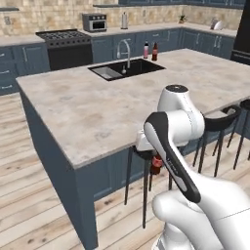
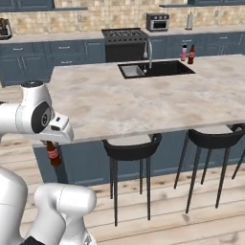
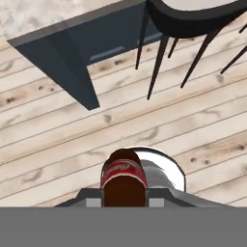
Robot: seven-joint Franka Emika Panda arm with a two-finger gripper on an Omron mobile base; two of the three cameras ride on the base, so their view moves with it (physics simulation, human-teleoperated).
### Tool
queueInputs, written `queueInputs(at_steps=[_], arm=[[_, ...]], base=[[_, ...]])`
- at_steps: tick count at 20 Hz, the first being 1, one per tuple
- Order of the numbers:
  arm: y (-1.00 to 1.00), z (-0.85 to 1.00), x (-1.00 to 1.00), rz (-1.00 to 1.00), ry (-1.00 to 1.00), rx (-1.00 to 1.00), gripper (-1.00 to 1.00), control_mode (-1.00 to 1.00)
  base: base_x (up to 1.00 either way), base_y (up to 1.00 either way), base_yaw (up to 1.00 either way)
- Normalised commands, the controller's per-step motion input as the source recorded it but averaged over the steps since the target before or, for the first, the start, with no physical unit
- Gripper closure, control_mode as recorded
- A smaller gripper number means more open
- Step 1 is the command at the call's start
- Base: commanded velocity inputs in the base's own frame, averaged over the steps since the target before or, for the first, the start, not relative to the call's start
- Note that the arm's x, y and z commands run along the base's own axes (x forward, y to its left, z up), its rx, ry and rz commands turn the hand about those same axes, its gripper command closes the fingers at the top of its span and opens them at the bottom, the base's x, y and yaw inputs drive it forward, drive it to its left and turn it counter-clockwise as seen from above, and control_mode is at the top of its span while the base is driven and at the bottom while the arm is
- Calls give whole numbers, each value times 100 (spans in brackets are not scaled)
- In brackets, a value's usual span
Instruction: Place the large bottle from the dining counter next to the other large bottle outside the sink, and place the small bottle from the dining counter next to the other small bottle inside the sink.
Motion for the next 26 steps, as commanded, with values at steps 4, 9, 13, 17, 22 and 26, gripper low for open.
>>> queueInputs(at_steps=[4, 9, 13, 17, 22, 26], arm=[[0, 0, 0, 0, 0, 0, 100, 100], [0, 0, 0, 0, 0, 0, 100, 100], [0, 0, 0, 0, 0, 0, 100, 100], [0, 0, 0, 0, 0, 0, 100, 100], [0, 0, 0, 0, 0, 0, 100, 100], [0, 0, 0, 0, 0, 0, 100, 100]], base=[[-6, 100, -39], [-8, 100, -36], [-15, 100, -33], [-1, 100, -32], [28, 100, -38], [45, 100, -41]])
